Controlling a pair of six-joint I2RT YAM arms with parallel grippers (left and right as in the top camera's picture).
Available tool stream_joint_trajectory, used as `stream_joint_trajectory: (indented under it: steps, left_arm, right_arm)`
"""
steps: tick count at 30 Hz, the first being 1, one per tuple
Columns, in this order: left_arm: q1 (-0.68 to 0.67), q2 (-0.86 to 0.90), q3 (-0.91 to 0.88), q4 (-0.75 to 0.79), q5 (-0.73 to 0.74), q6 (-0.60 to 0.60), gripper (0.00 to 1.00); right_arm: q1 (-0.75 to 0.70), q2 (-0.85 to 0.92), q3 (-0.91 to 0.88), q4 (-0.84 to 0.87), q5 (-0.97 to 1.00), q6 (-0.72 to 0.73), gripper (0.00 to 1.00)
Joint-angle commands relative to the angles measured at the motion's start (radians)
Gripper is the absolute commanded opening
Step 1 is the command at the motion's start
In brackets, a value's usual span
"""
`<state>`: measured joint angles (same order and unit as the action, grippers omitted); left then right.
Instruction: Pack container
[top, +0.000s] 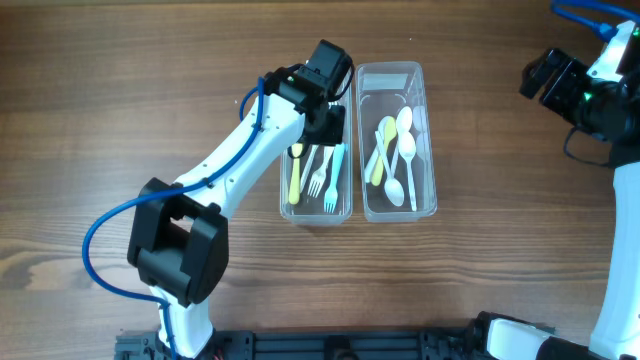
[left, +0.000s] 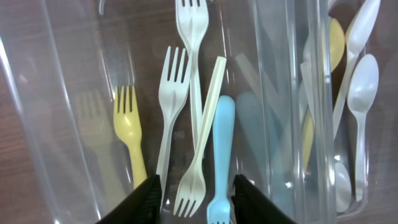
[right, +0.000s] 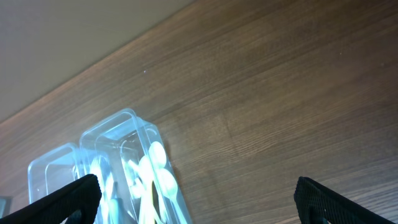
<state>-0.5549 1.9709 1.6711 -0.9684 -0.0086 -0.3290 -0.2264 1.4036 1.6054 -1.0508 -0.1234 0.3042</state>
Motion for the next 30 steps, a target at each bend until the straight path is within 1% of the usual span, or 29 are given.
stream_joint_trajectory:
  steps: [1, 3, 5, 7, 9, 11, 12, 13, 14, 16, 19, 22, 24, 25, 26, 27, 29, 30]
  left_arm:
    - [0.019, -0.1, 0.092, -0.042, -0.023, 0.012, 0.5]
    - [0.035, -0.162, 0.104, -0.082, -0.078, 0.012, 0.53]
    - [0.084, -0.204, 0.104, -0.179, -0.175, 0.011, 0.54]
    - [0.132, -0.199, 0.08, -0.216, -0.199, 0.011, 0.54]
    - [0.205, -0.188, 0.004, -0.207, -0.192, 0.008, 0.52]
    - [0.264, -0.18, -0.078, -0.157, -0.111, 0.008, 0.48]
    - [0.281, -0.179, -0.11, -0.13, -0.075, 0.008, 0.45]
    - [0.3, -0.175, -0.155, -0.088, -0.041, 0.008, 0.42]
    - [0.304, -0.169, -0.198, -0.038, -0.019, 0.008, 0.41]
    - [0.297, -0.156, -0.257, 0.037, 0.022, 0.008, 0.41]
    - [0.274, -0.142, -0.327, 0.104, 0.027, 0.008, 0.41]
    - [0.261, -0.14, -0.365, 0.122, 0.028, 0.008, 0.41]
    - [0.254, -0.14, -0.376, 0.127, 0.027, 0.008, 0.41]
    - [0.248, -0.139, -0.378, 0.13, 0.027, 0.008, 0.41]
    - [0.24, -0.138, -0.378, 0.135, 0.031, 0.008, 0.41]
    - [0.231, -0.138, -0.378, 0.144, 0.047, 0.008, 0.41]
    - [0.214, -0.138, -0.378, 0.17, 0.073, 0.007, 0.41]
    - [0.204, -0.138, -0.378, 0.177, 0.072, 0.008, 0.42]
  right_arm:
    - [-0.003, 0.005, 0.004, 0.002, 0.011, -0.013, 1.0]
    - [-0.003, 0.005, 0.004, 0.002, 0.011, -0.013, 1.0]
    - [-0.003, 0.005, 0.004, 0.002, 0.011, -0.013, 1.0]
    - [-0.003, 0.005, 0.004, 0.002, 0.011, -0.013, 1.0]
    - [-0.003, 0.005, 0.004, 0.003, 0.01, -0.003, 1.0]
    - [-0.003, 0.005, 0.004, 0.003, 0.01, 0.022, 1.0]
    - [-0.003, 0.005, 0.004, 0.004, 0.01, 0.053, 1.0]
    - [-0.003, 0.005, 0.004, 0.016, 0.009, 0.117, 1.0]
    - [-0.003, 0.005, 0.004, 0.013, -0.013, 0.148, 1.0]
    - [0.005, 0.017, -0.022, 0.008, -0.04, 0.148, 1.0]
    - [0.016, 0.074, -0.132, 0.003, -0.035, 0.144, 1.0]
    - [0.017, 0.183, -0.256, 0.018, -0.059, 0.169, 0.99]
    - [0.017, 0.23, -0.288, 0.034, -0.118, 0.166, 0.95]
    - [0.022, 0.284, -0.321, 0.067, -0.158, 0.166, 0.85]
    - [0.031, 0.318, -0.34, 0.083, -0.198, 0.154, 0.78]
    - [0.045, 0.345, -0.351, 0.101, -0.248, 0.111, 0.74]
    - [0.093, 0.387, -0.353, 0.121, -0.294, 0.061, 0.7]
    - [0.133, 0.399, -0.353, 0.134, -0.293, 0.056, 0.7]
